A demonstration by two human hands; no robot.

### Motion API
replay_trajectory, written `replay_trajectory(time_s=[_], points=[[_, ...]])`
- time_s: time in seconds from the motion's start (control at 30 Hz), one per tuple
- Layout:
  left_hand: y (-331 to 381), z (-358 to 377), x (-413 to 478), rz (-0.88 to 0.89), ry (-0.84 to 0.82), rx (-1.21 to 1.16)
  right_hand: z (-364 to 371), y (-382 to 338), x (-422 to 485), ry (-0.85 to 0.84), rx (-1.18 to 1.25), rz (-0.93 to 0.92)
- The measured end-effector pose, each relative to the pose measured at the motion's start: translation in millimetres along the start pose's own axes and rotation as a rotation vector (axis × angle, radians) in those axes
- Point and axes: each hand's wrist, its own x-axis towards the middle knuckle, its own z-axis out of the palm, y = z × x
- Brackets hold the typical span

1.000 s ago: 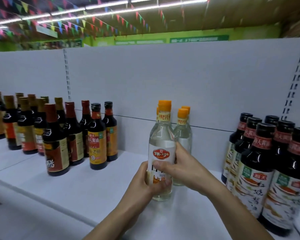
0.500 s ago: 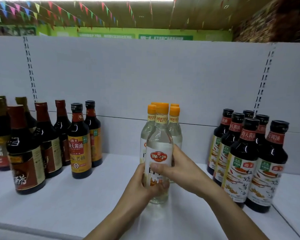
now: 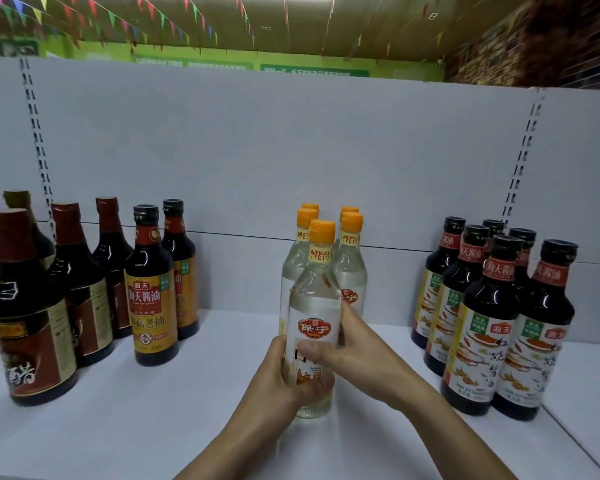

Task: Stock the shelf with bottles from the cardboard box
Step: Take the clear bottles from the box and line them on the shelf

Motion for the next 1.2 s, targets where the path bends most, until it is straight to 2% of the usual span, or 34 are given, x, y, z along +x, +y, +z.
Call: replay_trajectory(time_s=[0.33,0.73,1.2], points=[[-0.9,-3.2,7.5,0.038,-0.019,0.131,0.3,4.2,-1.9,-0.02,-0.029,0.009],[-8.2,-13.3,21.0,0.069,0.021,0.302,12.3,23.2,-7.0,-0.017,-0.196,0.102],[-5.6,-19.5,26.3,0.128,0.008,0.237,24.6,21.1,10.5,0.017,-0.332,0.149]])
